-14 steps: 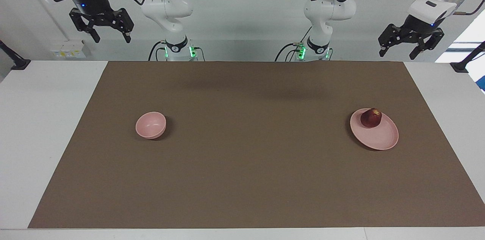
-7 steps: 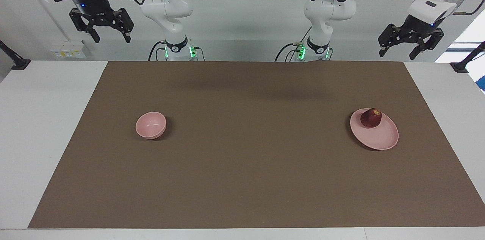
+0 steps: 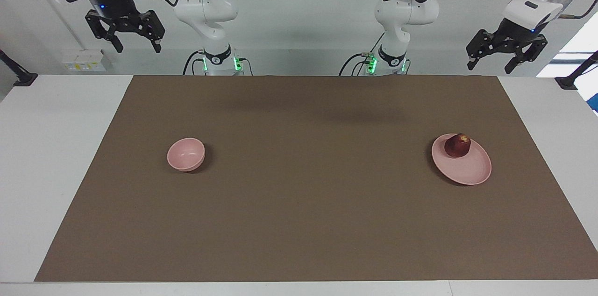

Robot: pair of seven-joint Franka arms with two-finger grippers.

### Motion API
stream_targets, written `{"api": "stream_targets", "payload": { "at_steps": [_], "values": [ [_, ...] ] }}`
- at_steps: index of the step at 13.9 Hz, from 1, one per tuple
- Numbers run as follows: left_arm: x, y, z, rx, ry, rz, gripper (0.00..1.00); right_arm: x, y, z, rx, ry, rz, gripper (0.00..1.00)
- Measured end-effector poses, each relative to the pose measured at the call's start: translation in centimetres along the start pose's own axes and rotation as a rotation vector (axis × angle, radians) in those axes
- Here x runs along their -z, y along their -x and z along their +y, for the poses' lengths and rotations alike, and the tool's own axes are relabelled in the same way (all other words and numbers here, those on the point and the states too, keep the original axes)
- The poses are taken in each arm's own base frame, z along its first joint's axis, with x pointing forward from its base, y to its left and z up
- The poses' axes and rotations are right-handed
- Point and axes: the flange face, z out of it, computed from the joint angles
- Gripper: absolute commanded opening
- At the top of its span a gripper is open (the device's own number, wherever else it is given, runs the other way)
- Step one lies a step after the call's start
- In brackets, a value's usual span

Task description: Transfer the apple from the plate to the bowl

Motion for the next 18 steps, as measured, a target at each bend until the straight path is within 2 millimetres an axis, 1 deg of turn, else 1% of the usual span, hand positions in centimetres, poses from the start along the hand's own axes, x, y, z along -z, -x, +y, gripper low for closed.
{"api": "stream_targets", "payload": {
  "at_steps": [14,17,18],
  "values": [
    [-0.06,0.10,0.02,0.000,0.001,-0.008,1.00,0.00,0.00,0.00,0.000,0.000,0.000,1.00],
    [-0.05,-0.47,-0.10,-0.002,-0.007,0.040,1.00,0.00,0.00,0.00,0.000,0.000,0.000,1.00],
    [-0.39,-0.69,-0.17,-0.003,-0.009,0.057,1.00,0.00,0.00,0.00,0.000,0.000,0.000,1.00]
  ]
}}
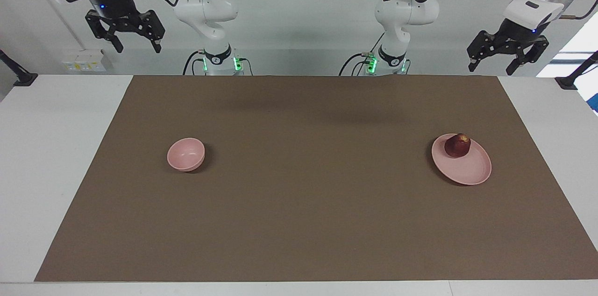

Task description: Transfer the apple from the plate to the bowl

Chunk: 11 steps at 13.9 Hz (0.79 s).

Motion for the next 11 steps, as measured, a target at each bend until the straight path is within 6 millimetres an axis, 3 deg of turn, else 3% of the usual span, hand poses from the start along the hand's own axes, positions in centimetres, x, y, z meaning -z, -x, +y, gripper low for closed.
{"api": "stream_targets", "payload": {
  "at_steps": [4,8,11],
  "values": [
    [-2.9,-0.3,-0.5,-0.043,0.001,-0.005,1.00,0.0,0.0,0.1,-0.001,0.000,0.000,1.00],
    [-8.4,-1.0,-1.3,-0.082,-0.001,0.004,1.00,0.0,0.0,0.1,-0.002,-0.001,0.000,1.00],
    [-12.1,-0.3,-4.2,-0.053,-0.002,-0.004,1.00,0.0,0.0,0.1,-0.002,-0.001,0.000,1.00]
  ]
}}
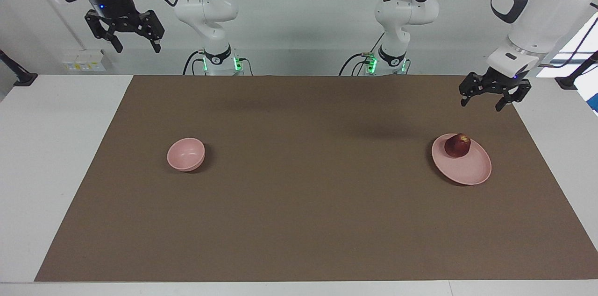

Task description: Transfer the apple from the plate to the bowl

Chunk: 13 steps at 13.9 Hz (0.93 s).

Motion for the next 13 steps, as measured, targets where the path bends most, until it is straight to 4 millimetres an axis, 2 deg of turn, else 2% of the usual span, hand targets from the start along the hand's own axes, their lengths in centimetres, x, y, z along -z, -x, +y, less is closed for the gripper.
{"api": "stream_targets", "payload": {
  "at_steps": [2,5,8,11,13],
  "values": [
    [-1.9,0.2,-1.3,0.013,-0.010,0.026,1.00,0.0,0.0,0.0,0.000,0.000,0.000,1.00],
    [-6.8,0.5,-1.8,0.023,-0.028,0.077,1.00,0.0,0.0,-0.1,0.002,-0.001,0.000,1.00],
    [-11.6,1.2,-2.3,0.035,-0.025,0.055,1.00,-0.1,0.0,-0.4,0.007,-0.001,-0.003,1.00],
    [-14.7,1.3,-2.2,0.035,-0.028,0.055,1.00,-0.6,0.2,-0.4,0.008,-0.002,-0.015,1.00],
    [-16.0,1.3,-2.3,0.036,-0.029,0.055,1.00,-1.5,0.4,-0.6,0.013,-0.003,-0.036,1.00]
  ]
}}
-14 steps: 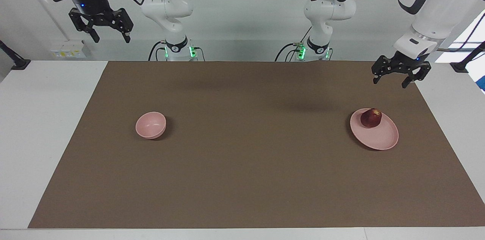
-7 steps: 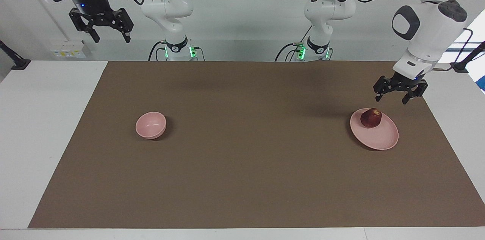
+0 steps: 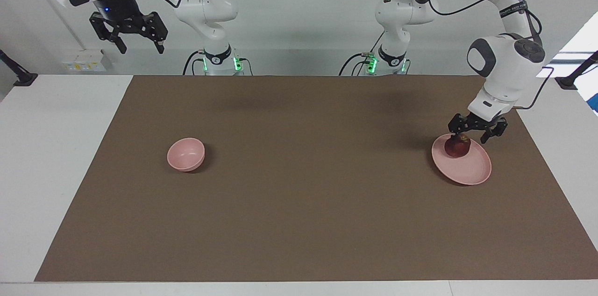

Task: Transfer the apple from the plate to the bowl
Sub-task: 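Reach the left gripper down and grasp the red apple on the plate, then lift the apple with the left gripper while the right gripper approaches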

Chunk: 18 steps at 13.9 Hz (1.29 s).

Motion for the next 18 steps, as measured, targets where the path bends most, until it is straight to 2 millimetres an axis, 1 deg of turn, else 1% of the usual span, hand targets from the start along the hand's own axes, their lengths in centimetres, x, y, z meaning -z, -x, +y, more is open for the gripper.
{"api": "stream_targets", "payload": {
  "at_steps": [3,4,6,7,8,9,10,11,15,17,18],
  "values": [
    [-1.8,0.5,-0.8,0.016,-0.006,0.005,1.00,-1.4,-0.1,-1.1,0.021,0.001,-0.030,1.00],
    [-2.8,0.9,-1.1,0.024,-0.008,0.008,0.97,-1.6,-0.2,-1.1,0.023,0.001,-0.035,1.00],
    [-4.2,1.6,-1.3,0.034,-0.005,0.003,0.89,-1.7,-0.2,-1.1,0.023,0.001,-0.036,1.00],
    [-4.6,1.9,-1.4,0.045,0.003,-0.001,0.82,-1.6,-0.1,-1.1,0.023,0.001,-0.035,1.00],
    [-4.8,2.1,-1.4,0.052,0.009,-0.004,0.69,-1.6,-0.1,-1.1,0.023,0.001,-0.034,1.00],
    [-4.9,2.1,-1.3,0.056,0.013,-0.005,0.39,-1.6,-0.1,-1.1,0.023,0.001,-0.031,1.00],
    [-4.9,2.1,-1.2,0.056,0.015,-0.005,0.16,-1.5,-0.1,-1.1,0.023,0.001,-0.029,1.00],
    [-4.8,2.1,-1.0,0.053,0.016,-0.002,0.00,-1.5,-0.2,-1.1,0.023,0.001,-0.026,1.00],
    [-4.6,1.9,-0.8,0.049,0.016,0.002,0.00,-1.9,-0.7,-1.1,0.023,0.001,0.000,1.00],
    [-3.4,1.1,-0.6,0.042,0.012,0.023,0.00,-2.0,-0.7,-1.1,0.023,0.001,-0.001,1.00],
    [-2.2,0.6,-0.2,0.037,0.014,0.032,0.00,-2.0,-0.7,-1.1,0.023,0.001,-0.002,1.00]
  ]
}}
